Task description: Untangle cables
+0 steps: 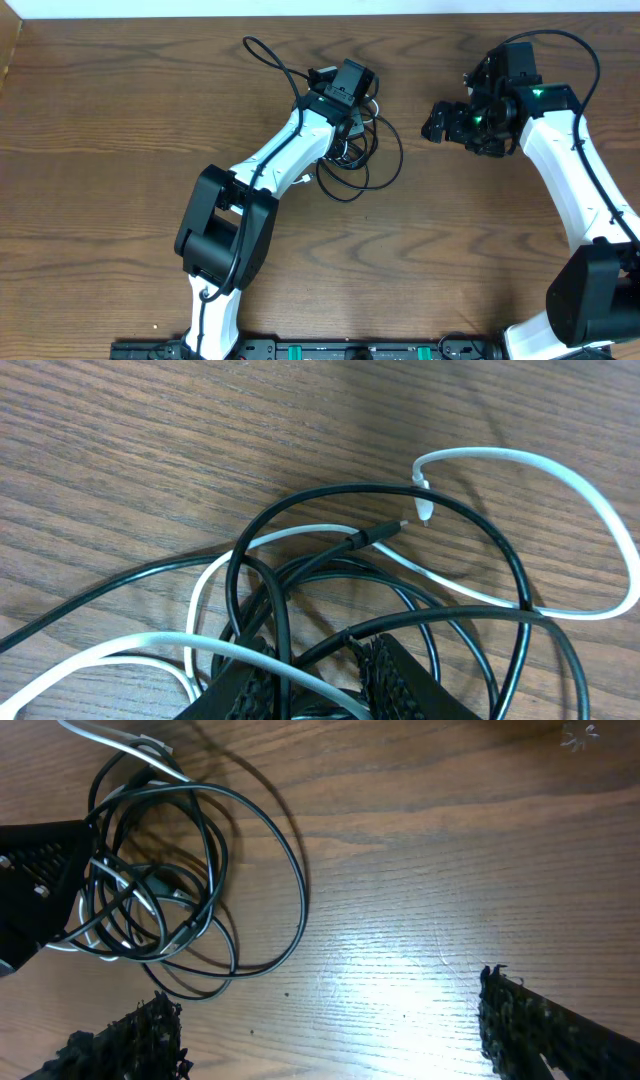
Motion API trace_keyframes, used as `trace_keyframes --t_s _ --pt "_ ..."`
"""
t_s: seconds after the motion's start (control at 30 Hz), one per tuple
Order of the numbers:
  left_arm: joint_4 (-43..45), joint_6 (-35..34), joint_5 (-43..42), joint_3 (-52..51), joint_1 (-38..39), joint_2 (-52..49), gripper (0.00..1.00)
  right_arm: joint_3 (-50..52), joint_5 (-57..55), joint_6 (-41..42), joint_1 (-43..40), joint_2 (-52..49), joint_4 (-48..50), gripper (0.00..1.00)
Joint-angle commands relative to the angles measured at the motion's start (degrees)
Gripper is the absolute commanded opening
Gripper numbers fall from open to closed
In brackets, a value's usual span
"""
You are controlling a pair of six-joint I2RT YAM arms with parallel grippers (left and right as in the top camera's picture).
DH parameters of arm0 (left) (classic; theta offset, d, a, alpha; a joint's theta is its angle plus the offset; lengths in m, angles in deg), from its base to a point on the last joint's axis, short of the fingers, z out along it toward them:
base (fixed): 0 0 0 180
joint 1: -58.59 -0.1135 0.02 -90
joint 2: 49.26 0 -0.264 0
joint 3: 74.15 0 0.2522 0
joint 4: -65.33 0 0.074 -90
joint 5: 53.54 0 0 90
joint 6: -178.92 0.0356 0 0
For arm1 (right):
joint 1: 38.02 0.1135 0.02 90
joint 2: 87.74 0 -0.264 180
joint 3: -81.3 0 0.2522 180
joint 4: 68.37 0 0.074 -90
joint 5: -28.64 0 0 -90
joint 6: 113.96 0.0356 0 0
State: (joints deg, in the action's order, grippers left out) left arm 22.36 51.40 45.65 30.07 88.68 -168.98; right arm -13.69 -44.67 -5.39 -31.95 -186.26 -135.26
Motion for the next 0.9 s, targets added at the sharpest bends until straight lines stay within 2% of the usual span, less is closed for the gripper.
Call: trace_keyframes --t_s 0.0,0.07,0.2,0.37,0.5,0.7,0.87 --pt "0.15 -0.28 0.94 -0.24 -0.13 -2.12 0.32 0.42 -0.28 -1.09 -0.07 0.26 -0.07 0.93" --pt "-0.02 -0.28 0.94 -0.24 -0.13 -2.14 0.29 0.42 -0.28 -1.09 -0.07 0.26 -0.2 0.93" --pt "0.02 0.9 0.96 -0.15 -0.13 -1.9 0.08 0.42 -0.28 -1.09 -0.07 0.26 -0.26 0.93" --pt "-0.24 6.49 0.94 1.07 -0.17 0.22 0.08 0.42 -0.24 -1.49 -0.02 0.26 -0.17 0.94" --pt "-0.57 8.22 0.09 1.31 -0.17 5.84 0.08 0.42 2.19 -2.97 0.04 0.26 0.55 0.95" --pt "-0.63 9.64 -9.9 1.31 -0.17 19.1 0.08 0.42 7.93 -5.4 0.9 0.26 3.28 0.95" --pt "-0.63 9.38 -13.33 1.31 -0.17 28.37 0.08 0.42 11.32 -5.73 3.06 0.26 6.05 0.95"
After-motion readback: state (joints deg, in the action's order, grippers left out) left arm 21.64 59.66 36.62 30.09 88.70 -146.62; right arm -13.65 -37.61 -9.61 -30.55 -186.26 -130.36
